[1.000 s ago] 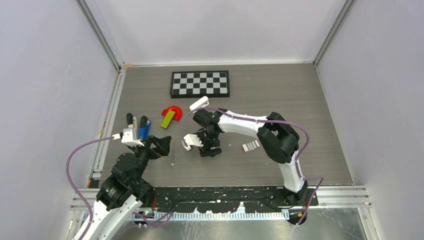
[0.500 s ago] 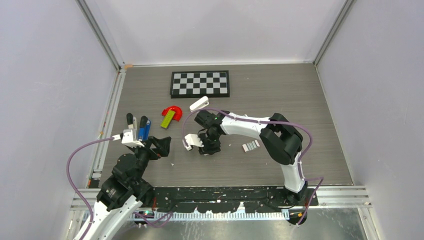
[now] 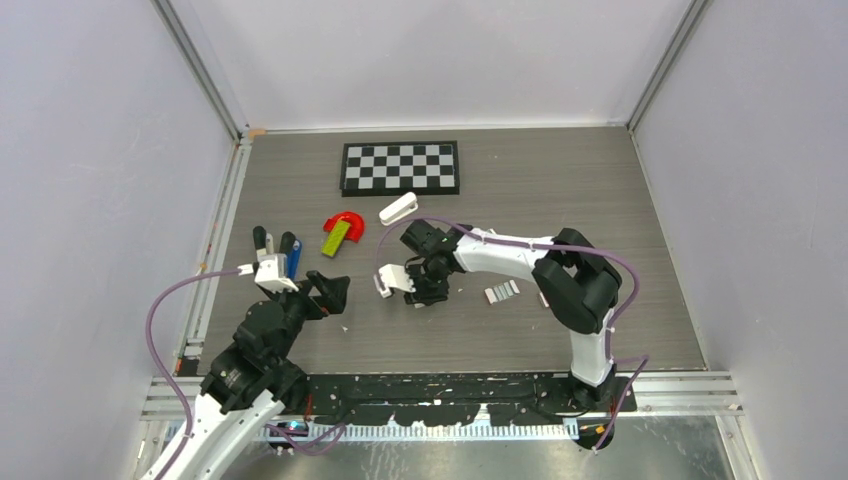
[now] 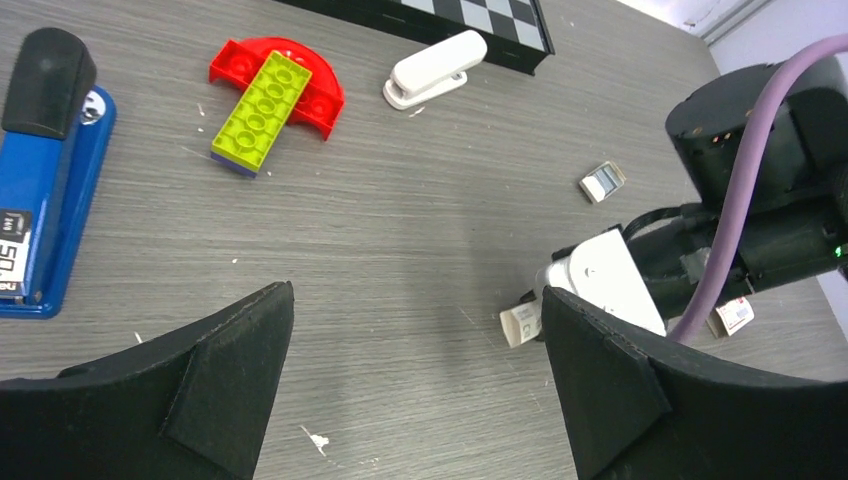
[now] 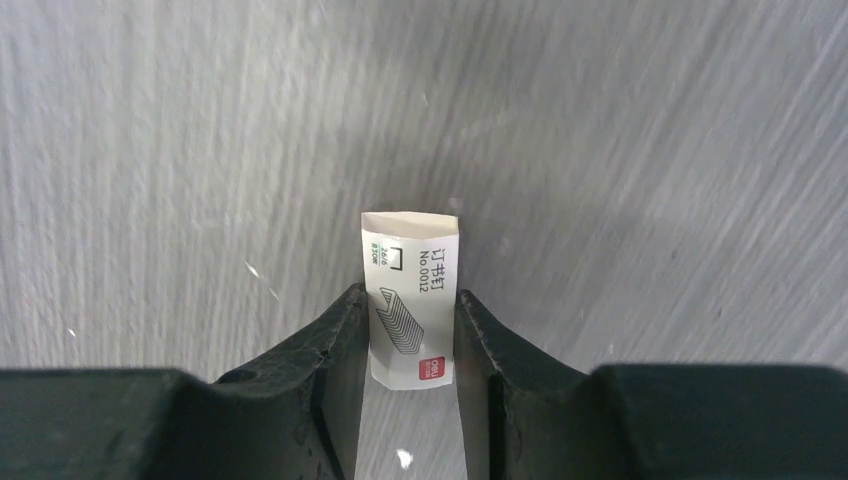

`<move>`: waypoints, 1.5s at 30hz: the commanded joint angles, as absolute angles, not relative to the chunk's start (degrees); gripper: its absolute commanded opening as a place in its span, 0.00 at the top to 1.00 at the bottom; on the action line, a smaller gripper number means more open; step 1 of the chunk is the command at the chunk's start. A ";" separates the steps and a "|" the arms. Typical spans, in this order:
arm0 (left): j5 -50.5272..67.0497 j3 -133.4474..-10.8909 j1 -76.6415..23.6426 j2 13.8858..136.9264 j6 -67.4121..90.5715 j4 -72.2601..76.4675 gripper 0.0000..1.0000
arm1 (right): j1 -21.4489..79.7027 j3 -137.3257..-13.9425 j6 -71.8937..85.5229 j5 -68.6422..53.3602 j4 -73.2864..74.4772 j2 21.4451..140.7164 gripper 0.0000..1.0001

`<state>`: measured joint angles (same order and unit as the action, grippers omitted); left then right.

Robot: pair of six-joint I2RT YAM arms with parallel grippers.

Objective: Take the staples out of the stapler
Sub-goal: Adjust the staple box at the center of the board.

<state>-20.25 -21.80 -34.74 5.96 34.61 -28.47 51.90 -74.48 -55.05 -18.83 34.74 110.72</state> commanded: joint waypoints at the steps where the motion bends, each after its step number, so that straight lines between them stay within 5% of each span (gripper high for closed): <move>1: -17.63 -21.24 -34.59 8.74 35.75 -22.85 0.05 | 48.23 -72.06 -54.45 -16.24 35.04 107.62 0.61; 27: -8.64 -18.46 -34.58 21.35 37.27 -10.62 0.05 | 37.50 -67.43 -58.44 -18.31 37.57 103.85 0.45; 45: -8.22 -17.67 -34.59 21.48 37.24 -9.83 0.04 | 38.61 -60.03 -60.79 -15.62 27.28 100.13 0.58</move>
